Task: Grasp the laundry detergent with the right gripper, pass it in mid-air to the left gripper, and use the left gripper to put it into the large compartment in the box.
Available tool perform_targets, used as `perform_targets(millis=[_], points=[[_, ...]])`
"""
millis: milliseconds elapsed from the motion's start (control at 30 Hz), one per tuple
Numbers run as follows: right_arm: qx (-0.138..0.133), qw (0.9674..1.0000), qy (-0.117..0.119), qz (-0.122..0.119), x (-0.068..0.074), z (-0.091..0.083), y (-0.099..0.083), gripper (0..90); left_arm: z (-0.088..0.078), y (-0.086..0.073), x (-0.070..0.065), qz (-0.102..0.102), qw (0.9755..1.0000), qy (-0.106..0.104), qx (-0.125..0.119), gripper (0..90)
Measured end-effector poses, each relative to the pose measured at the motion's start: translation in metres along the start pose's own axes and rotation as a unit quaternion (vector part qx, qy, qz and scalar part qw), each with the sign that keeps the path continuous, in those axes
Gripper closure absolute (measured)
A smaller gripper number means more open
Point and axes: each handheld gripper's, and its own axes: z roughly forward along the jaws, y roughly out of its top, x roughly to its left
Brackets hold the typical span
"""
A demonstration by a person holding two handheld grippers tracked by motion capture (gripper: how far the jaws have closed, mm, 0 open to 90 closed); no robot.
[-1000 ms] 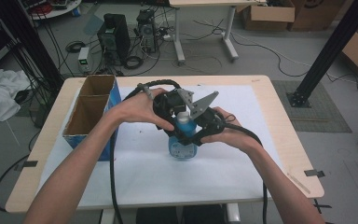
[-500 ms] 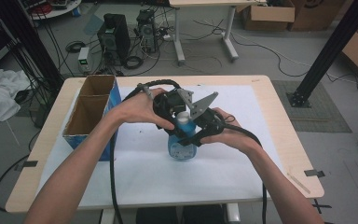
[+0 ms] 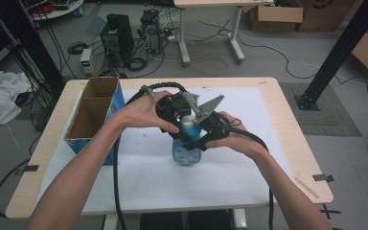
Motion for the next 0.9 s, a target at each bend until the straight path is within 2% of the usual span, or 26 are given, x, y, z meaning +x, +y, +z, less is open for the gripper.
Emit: perform_targets(millis=[133,533,900], points=[[0.001,1.0000,-0.001,0.000,0.0003,0.0020,-0.0002,45.3,0.0008,-0.0005,-0.0003,0.003,1.0000,0.002,0.007,38.1],[-0.010,0.9999,-0.006,0.003,-0.0024,0.0021,-0.0023,44.4,0.0001,0.0010,0.0014,0.004,0.9999,0.011,0.007,38.0],[-0.009,1.0000,-0.003,0.001,-0.0017,0.0016,-0.0047,44.5,0.0026,0.0033,0.0001,0.005,0.9999,0.010,0.010,38.1]])
